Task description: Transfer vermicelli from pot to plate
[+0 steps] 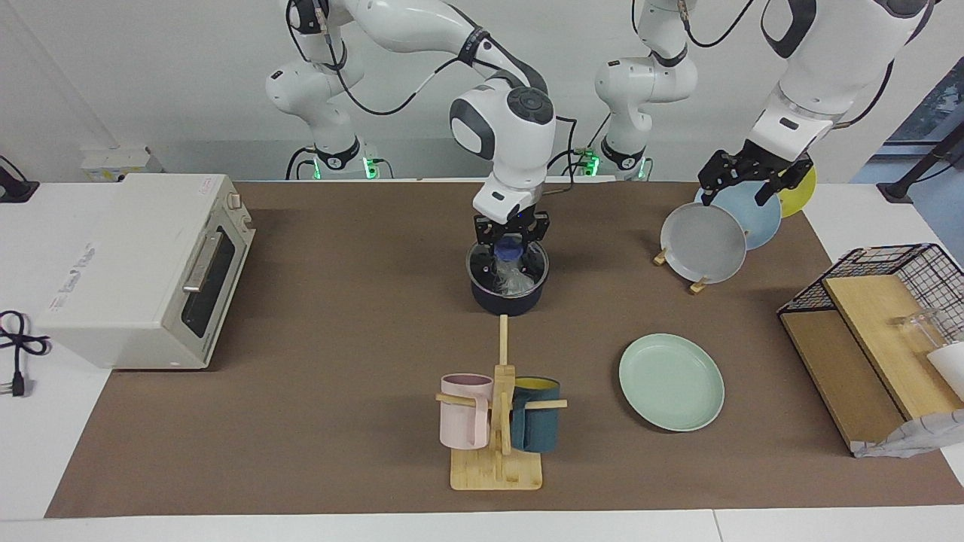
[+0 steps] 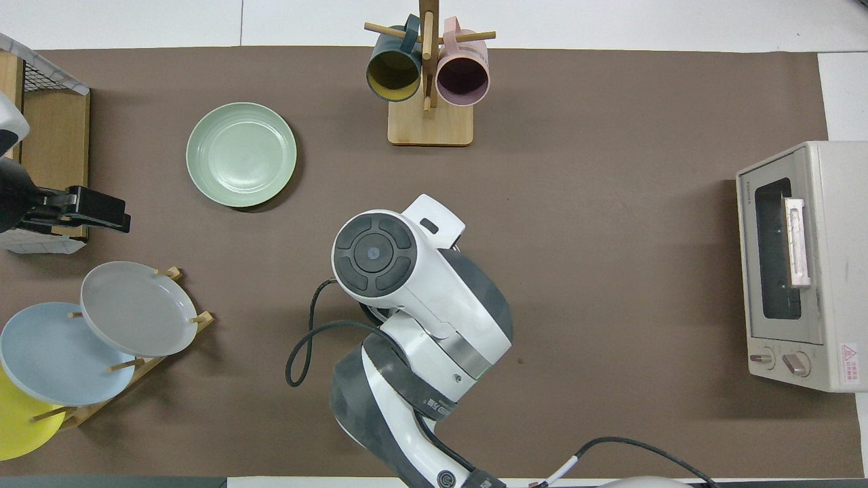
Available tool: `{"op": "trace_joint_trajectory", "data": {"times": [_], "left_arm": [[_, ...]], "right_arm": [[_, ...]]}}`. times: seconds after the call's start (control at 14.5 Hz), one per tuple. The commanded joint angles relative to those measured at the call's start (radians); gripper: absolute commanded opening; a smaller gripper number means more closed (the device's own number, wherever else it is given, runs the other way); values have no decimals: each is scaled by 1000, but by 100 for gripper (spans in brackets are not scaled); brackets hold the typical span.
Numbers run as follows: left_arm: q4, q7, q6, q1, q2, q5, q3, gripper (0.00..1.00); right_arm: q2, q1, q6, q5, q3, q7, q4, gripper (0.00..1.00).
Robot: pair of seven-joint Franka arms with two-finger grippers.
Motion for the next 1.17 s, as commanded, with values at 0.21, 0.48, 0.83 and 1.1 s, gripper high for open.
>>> {"op": "trace_joint_trajectory", "data": {"times": [0.21, 0.48, 0.83, 1.1], "left_arm": [[-16, -7, 13, -2, -18, -11, -13, 100], [-82, -80, 73, -138, -38, -11, -15, 100], [-281, -456, 331, -383, -44, -17, -24, 100], [-355, -506, 488, -531, 69, -34, -24, 100]], "right_arm": [[-79, -173, -114, 12, 4, -298, 7, 56], [-110, -306, -184, 12, 3, -514, -5, 56], [-143, -509, -100, 7, 0, -812, -124, 56], [-202, -575, 101, 1, 0, -910, -321, 56]]}}
